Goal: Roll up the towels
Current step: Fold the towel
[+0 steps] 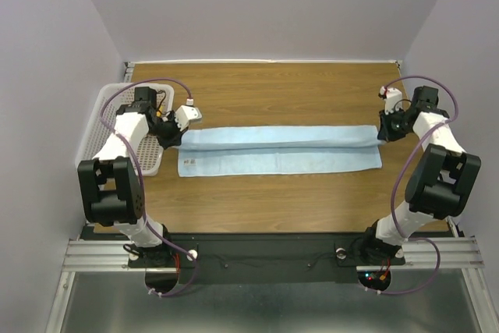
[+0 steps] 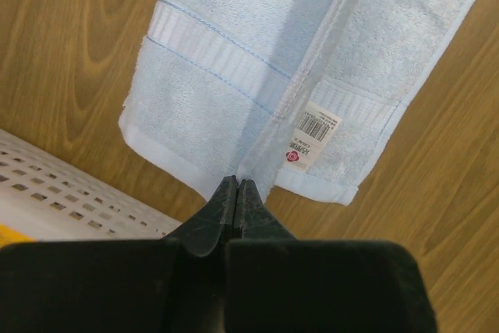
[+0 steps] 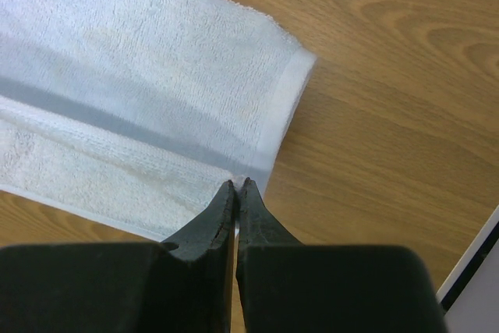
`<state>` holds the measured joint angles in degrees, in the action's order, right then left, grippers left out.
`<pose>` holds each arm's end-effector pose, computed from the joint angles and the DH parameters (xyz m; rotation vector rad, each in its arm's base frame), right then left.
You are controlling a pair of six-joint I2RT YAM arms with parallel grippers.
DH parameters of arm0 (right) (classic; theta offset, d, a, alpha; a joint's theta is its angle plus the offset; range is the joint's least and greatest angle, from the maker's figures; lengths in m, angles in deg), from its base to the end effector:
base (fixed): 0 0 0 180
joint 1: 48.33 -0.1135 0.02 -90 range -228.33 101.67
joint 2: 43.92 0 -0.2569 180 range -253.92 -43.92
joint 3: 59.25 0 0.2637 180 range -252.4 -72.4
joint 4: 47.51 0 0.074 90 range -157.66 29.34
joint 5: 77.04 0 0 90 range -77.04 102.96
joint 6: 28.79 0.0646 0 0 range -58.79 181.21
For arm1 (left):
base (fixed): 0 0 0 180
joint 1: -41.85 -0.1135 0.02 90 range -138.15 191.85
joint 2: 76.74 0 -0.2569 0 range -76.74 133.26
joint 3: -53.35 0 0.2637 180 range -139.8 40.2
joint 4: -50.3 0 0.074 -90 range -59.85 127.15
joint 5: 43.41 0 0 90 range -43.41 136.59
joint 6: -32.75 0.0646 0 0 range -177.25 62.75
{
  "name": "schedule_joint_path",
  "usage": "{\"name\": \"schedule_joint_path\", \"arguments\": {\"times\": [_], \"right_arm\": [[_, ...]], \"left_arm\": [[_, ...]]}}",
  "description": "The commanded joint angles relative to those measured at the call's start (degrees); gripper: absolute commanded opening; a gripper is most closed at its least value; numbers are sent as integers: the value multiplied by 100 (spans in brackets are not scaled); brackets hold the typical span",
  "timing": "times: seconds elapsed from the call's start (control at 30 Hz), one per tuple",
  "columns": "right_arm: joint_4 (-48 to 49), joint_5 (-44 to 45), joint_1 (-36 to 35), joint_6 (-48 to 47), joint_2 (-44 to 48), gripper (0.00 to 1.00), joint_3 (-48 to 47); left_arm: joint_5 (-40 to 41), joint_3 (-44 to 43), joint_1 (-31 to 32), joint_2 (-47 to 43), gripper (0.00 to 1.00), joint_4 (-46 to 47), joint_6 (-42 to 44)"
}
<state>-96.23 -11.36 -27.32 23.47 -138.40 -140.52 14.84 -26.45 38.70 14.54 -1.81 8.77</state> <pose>0.3450 -0.1040 0.1921 -0.4987 2.4626 0.1635 0.3429 -0.0152 0.2024 1.4154 2.0025 -0.2470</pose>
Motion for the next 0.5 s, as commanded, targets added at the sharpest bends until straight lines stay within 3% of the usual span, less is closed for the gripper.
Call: {"name": "schedule_joint_path", "arguments": {"times": [0.0, 0.47], "right_arm": [[-134, -73, 148, -269, 377, 1, -211], [-336, -126, 201, -771, -88, 1, 308]], "left_arm": [[151, -103, -62, -532, 0, -507, 235], [635, 970, 78, -507, 0, -147, 201]]}}
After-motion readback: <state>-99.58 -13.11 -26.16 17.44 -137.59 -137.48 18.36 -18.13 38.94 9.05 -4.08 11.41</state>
